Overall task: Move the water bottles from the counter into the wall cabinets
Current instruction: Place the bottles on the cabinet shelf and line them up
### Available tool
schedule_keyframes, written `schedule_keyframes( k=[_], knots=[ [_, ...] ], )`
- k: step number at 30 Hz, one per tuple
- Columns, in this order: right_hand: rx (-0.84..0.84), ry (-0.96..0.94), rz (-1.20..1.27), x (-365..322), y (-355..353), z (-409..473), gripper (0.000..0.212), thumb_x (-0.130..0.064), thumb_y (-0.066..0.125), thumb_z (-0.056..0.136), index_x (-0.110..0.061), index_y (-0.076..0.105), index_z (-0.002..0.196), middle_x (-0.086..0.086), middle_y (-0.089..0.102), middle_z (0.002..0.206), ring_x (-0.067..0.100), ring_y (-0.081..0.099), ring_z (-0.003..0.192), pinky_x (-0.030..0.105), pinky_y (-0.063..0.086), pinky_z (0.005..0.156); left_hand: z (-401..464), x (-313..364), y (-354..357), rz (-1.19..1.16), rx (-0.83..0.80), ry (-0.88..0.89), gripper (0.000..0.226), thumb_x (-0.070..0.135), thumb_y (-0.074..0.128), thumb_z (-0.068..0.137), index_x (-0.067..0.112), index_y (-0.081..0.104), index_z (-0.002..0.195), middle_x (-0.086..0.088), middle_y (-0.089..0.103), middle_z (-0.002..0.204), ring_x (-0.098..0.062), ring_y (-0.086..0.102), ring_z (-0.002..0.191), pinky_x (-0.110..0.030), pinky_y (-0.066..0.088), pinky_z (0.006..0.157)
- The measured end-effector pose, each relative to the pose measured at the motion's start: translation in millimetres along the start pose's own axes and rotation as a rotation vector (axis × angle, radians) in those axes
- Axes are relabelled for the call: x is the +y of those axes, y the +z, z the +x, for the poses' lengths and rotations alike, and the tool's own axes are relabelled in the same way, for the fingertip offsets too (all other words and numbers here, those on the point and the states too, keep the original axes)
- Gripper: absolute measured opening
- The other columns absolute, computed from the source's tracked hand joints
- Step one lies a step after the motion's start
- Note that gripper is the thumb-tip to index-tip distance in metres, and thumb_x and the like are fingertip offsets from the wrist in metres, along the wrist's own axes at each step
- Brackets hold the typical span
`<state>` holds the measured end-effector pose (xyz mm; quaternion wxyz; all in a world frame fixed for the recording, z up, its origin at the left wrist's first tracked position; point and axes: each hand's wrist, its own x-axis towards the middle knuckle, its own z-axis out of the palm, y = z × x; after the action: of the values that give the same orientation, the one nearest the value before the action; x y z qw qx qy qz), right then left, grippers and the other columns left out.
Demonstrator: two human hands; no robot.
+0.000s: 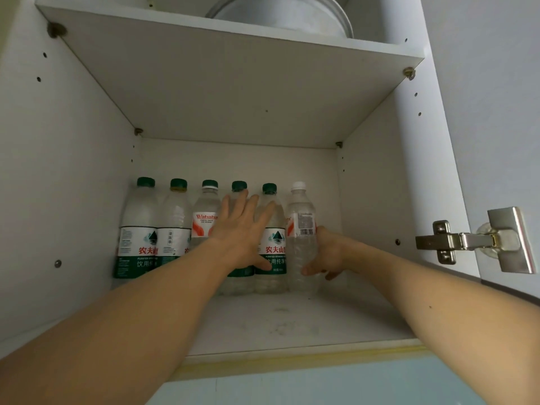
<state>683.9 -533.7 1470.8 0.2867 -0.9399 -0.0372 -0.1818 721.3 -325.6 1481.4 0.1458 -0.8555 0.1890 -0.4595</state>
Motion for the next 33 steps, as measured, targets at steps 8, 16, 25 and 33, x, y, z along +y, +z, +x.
schedule_keyframes(
  k=[8,16,25,33],
  knots=[
    [0.015,0.048,-0.15,-11,3,15,0.086,-0.024,0.088,0.076,-0.01,0.034,0.142,0.011,0.052,0.128,0.028,0.062,0.104,0.031,0.059,0.06,4,0,1,0.003,0.028,-0.005,0.139,0.078,0.075,0.062,0.022,-0.008,0.158,-0.014,-0.001,0.166,-0.038,-0.009,0.153,-0.06,-0.004,0.12],
    [0.027,0.014,-0.109,0,4,18,0.091,-0.026,0.088,0.075,-0.014,0.03,0.144,0.009,0.049,0.133,0.029,0.059,0.108,0.031,0.058,0.057,8,-5,3,-0.091,0.035,0.034,0.137,0.079,0.075,0.061,0.024,-0.005,0.158,-0.009,0.004,0.166,-0.035,-0.005,0.152,-0.057,-0.002,0.121],
    [0.043,-0.053,-0.252,-2,1,9,0.079,-0.035,0.085,0.079,-0.012,0.04,0.14,0.003,0.056,0.111,0.017,0.058,0.084,0.027,0.048,0.057,-5,-15,-14,-0.279,-0.005,0.061,0.114,0.061,0.082,0.07,0.028,0.018,0.158,-0.008,0.015,0.164,-0.027,0.003,0.152,-0.049,0.007,0.122],
    [0.216,-0.184,-0.336,-29,-9,-18,0.03,-0.038,0.074,0.088,-0.018,0.06,0.105,-0.003,0.057,0.086,0.012,0.056,0.074,0.03,0.048,0.071,-50,-16,-74,-0.371,-0.047,-0.066,0.083,0.053,0.076,0.081,0.025,0.039,0.15,-0.001,0.036,0.156,-0.021,0.035,0.141,-0.043,0.037,0.114]
  ],
)
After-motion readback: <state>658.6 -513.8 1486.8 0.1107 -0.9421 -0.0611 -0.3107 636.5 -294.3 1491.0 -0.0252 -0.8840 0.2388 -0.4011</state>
